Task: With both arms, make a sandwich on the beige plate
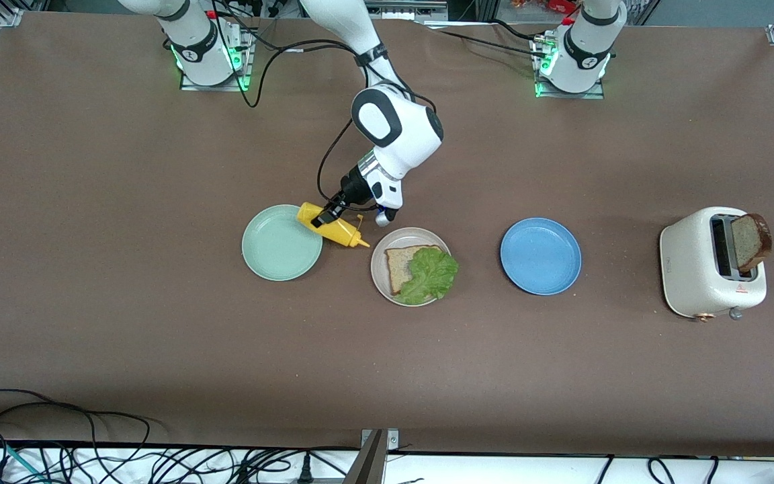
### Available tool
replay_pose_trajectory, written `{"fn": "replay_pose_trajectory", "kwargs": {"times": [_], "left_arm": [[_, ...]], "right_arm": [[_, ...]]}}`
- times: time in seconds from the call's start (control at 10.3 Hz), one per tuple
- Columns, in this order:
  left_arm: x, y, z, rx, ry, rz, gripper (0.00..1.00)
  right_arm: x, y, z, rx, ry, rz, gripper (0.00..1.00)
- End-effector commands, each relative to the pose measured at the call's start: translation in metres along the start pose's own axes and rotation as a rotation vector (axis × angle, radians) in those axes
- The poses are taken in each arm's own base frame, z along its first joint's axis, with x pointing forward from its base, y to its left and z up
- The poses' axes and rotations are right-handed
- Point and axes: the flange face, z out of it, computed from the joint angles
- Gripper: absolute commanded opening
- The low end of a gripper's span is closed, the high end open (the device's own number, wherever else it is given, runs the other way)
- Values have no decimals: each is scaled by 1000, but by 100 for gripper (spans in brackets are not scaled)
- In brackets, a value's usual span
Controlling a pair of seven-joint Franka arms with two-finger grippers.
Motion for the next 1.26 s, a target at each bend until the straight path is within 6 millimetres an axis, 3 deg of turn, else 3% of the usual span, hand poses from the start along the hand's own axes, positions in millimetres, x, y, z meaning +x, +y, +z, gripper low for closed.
{"fn": "replay_pose_trajectory", "kwargs": {"times": [0.0, 0.29, 0.39, 0.58, 0.78, 1.16], "left_arm": [[-2, 0, -3, 15, -6, 3, 100], [-3, 0, -2, 15, -7, 2, 100], [-3, 0, -2, 14, -9, 2, 100], [-3, 0, -2, 14, -9, 2, 100], [-3, -3, -1, 14, -4, -3, 100], [-10, -5, 23, -47, 3, -31, 100]], "right_arm": [[2, 7, -6, -36, -2, 14, 0], [-7, 50, -10, 6, 4, -74, 0], [-15, 65, -3, 66, -7, -89, 0], [-42, 113, 2, 176, 0, -144, 0], [-77, 174, 14, 255, 47, -206, 0], [-150, 269, 59, 415, 177, -280, 0]]}}
